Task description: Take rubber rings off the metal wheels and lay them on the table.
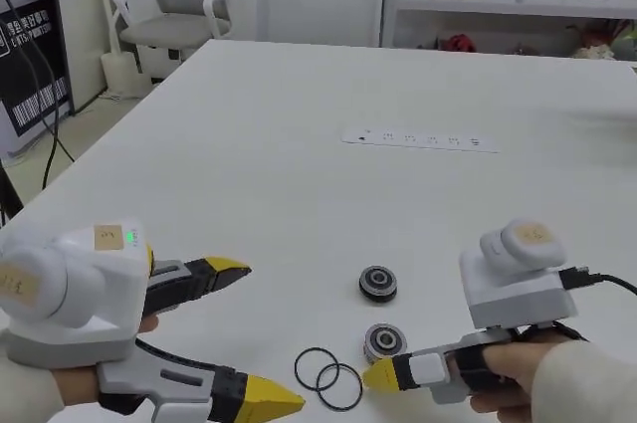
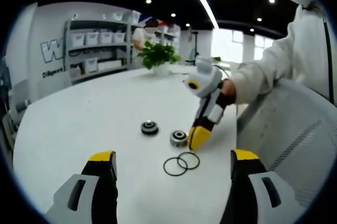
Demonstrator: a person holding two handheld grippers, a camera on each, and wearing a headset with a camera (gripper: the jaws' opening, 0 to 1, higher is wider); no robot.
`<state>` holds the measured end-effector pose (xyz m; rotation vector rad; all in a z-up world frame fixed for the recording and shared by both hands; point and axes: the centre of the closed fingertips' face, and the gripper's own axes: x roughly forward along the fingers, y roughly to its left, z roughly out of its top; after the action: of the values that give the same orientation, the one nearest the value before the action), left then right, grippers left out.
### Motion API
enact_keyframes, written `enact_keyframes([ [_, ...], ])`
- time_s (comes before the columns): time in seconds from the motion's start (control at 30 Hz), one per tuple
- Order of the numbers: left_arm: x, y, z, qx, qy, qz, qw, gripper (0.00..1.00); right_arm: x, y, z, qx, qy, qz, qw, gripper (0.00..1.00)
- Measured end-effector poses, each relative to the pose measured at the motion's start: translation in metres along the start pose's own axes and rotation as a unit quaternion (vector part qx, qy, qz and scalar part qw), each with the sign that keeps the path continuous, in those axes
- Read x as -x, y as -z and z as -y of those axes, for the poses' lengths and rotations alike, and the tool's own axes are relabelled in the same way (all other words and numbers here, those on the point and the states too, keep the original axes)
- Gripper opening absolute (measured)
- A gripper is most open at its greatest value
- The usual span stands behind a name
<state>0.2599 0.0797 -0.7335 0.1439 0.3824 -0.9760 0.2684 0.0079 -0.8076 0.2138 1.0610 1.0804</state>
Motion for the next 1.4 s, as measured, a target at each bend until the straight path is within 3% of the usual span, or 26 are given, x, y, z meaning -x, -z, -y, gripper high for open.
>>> enact_keyframes([
  [0.6, 0.0, -0.001, 0.0, 0.002, 0.001, 0.004, 1.0, 0.9, 0.007, -0.005, -0.002, 0.013, 0.004, 0.006, 0.9999, 0.01],
  [1.4, 0.001, 0.0, 0.0, 0.005, 0.001, 0.001, 1.0, 0.9, 0.027, -0.031, 0.001, 0.014, 0.01, 0.055, 0.9983, 0.01],
])
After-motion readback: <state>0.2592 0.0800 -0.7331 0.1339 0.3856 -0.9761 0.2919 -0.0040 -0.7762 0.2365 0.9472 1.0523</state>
